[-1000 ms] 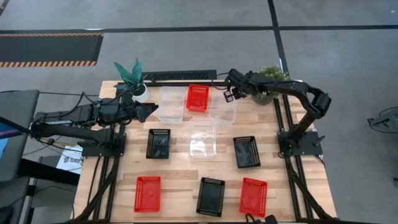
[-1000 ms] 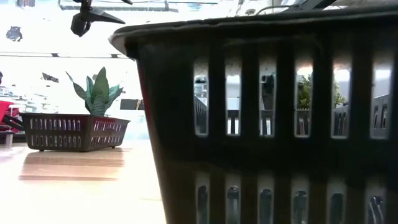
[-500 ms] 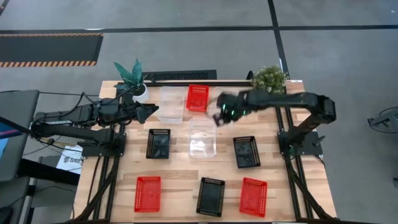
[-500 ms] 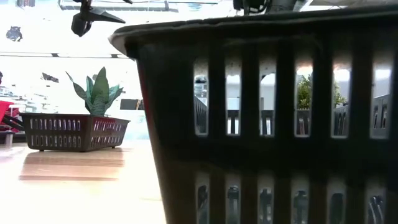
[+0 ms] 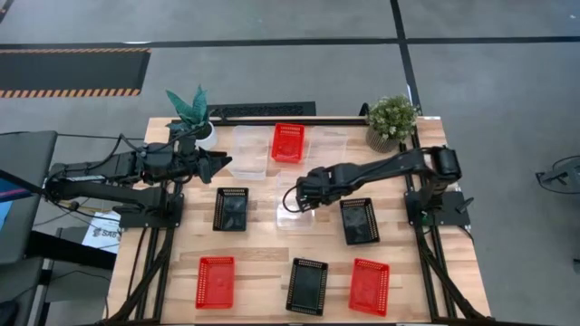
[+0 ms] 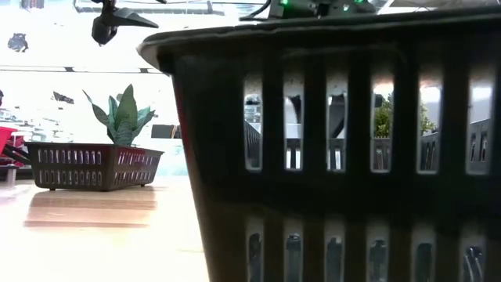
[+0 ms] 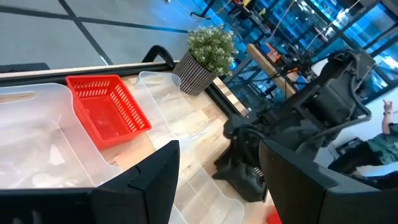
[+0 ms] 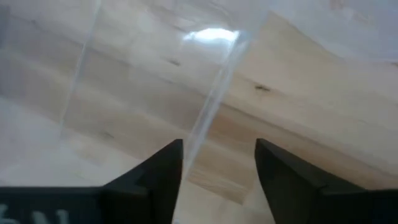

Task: Stack baskets by color
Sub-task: Stack the bottom transparent bin on the top right transparent bin

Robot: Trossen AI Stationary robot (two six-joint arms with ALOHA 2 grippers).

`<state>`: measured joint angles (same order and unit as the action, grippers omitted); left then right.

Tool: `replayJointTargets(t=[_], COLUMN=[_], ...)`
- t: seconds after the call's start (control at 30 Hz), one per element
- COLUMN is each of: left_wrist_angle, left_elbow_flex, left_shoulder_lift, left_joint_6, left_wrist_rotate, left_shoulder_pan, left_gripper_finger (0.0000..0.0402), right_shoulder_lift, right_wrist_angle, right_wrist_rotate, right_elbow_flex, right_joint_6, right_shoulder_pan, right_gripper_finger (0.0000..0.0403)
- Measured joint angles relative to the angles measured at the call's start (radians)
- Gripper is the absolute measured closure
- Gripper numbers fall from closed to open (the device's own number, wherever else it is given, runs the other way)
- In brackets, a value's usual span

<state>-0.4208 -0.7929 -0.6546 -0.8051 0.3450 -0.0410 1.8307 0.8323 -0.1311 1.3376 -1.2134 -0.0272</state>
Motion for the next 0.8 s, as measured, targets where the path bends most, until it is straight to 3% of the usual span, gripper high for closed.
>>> replayJointTargets(t=[0.13,0.27,0.37,0.57,0.8], left_wrist_angle=[-0.007,-0.015,-0.016,-0.017,-0.019], left_elbow_flex=[0.000,0.000,0.000,0.000,0.000], left_shoulder_lift=[0.000,0.000,0.000,0.000,0.000], left_joint_6=[0.000,0.000,0.000,0.000,0.000], left_wrist_rotate=[0.000,0.000,0.000,0.001,0.001], left_shoulder_pan=[0.000,0.000,0.000,0.000,0.000], left_gripper_finger=[0.0193,0.0193,0.0193,0.0193,0.0193], right_shoulder_lift=[0.035,0.093,0.110,0.135,0.098], right_wrist_angle=[-0.020,-0.058,-0.074,-0.085,-0.063], right_wrist_rotate=[-0.001,-0.001,-0.001,0.027,0.055], right_elbow_flex=[0.000,0.000,0.000,0.001,0.025], right_joint_6=[-0.015,-0.002,-0.002,0.036,0.057], right_shoulder_pan=[-0.002,0.000,0.000,0.003,-0.004], right_gripper_finger=[0.0159,0.0179,0.0226,0.0382,0.0397])
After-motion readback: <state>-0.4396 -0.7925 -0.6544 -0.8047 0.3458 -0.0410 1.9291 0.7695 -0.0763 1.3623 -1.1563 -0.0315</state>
